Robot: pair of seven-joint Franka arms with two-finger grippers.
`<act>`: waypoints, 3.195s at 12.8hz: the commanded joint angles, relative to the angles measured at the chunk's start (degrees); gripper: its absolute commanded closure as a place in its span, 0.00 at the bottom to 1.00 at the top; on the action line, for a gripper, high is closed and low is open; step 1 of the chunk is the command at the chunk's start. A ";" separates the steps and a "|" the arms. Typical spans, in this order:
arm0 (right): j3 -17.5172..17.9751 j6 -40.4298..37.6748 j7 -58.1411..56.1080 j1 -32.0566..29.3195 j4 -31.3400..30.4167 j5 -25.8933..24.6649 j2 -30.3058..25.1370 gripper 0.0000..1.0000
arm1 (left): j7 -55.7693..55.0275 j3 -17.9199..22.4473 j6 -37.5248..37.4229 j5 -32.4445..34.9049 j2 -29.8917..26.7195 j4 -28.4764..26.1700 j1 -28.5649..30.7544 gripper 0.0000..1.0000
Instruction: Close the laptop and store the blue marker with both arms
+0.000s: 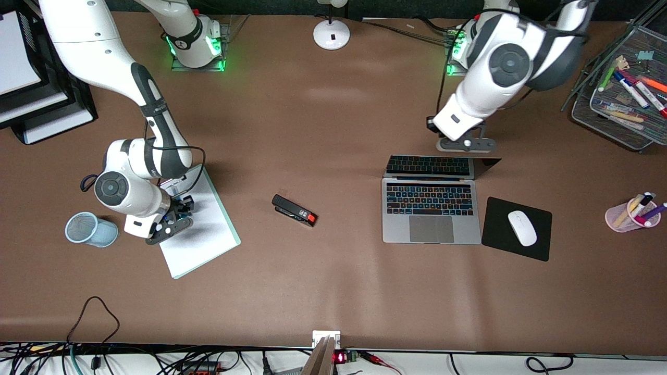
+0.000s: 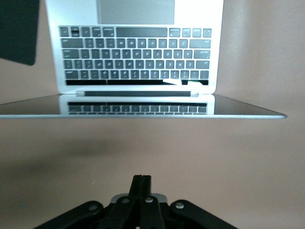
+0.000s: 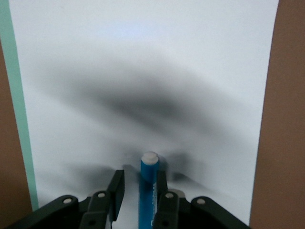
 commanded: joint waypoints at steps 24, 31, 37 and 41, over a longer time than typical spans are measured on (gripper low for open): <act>-0.21 -18.08 -36.33 -11.36 18.17 11.68 -9.45 1.00 | 1.04 4.38 37.89 22.47 38.73 19.33 3.66 1.00; -0.47 -19.84 -77.74 -23.31 20.01 39.78 -8.41 1.00 | 1.04 4.47 39.66 24.05 44.55 21.62 3.65 1.00; -0.39 -27.30 -90.00 -31.23 20.01 53.26 -2.87 1.00 | 1.13 4.30 35.74 24.22 41.06 21.88 4.53 1.00; -0.39 -27.92 -97.81 -32.64 20.02 59.14 1.78 1.00 | 3.85 0.88 11.34 23.61 34.90 30.12 4.80 1.00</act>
